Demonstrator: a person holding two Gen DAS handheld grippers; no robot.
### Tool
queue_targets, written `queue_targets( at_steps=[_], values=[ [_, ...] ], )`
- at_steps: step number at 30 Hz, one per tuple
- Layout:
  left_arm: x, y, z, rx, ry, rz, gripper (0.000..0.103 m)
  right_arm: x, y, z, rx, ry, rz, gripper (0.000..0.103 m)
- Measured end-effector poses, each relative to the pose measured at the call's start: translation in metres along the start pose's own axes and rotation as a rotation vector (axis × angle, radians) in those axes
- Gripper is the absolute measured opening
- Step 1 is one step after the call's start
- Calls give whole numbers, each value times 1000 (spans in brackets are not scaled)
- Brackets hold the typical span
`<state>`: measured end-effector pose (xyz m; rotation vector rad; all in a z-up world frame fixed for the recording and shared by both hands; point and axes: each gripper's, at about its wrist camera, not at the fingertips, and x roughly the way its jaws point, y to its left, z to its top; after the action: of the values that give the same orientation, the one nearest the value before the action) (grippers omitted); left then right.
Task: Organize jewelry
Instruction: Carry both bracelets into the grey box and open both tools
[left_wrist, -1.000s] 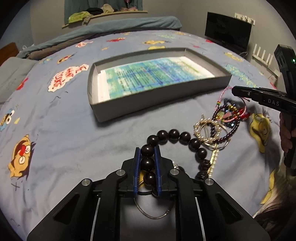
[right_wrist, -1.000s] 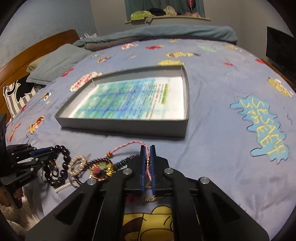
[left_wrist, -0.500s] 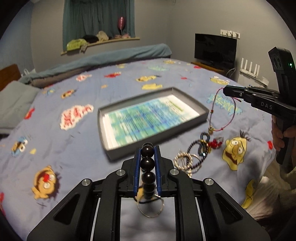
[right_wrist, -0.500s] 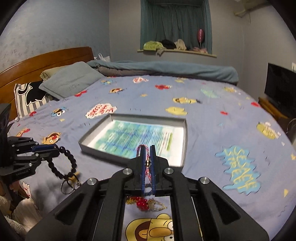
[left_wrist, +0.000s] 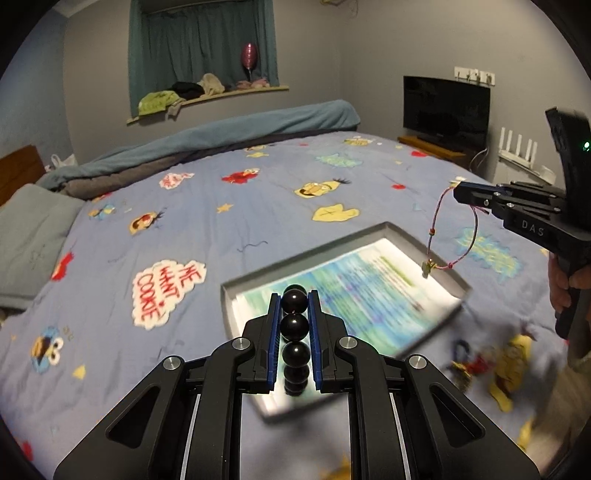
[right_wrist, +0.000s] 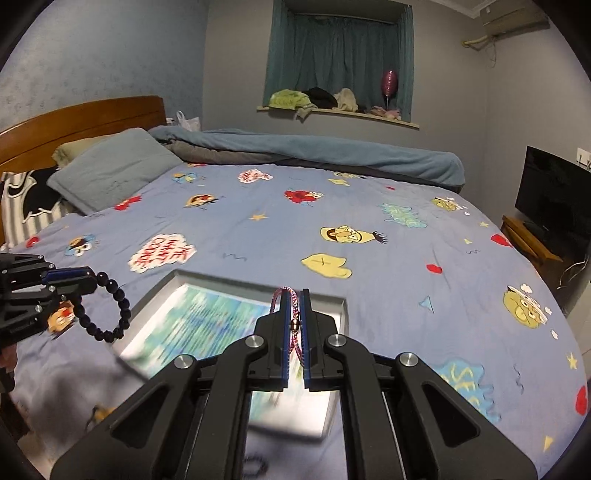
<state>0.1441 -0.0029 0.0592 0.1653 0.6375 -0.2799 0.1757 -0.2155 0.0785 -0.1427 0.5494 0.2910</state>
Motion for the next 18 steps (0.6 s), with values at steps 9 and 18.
queue_targets(
  at_steps=[9,18],
  values=[
    [89,16,21,-49,56,-56,15,83,-4,5,84,73,19,5],
    [132,38,2,-83,188,40,15,127,-19,-17,111,225,-62,5]
  ],
)
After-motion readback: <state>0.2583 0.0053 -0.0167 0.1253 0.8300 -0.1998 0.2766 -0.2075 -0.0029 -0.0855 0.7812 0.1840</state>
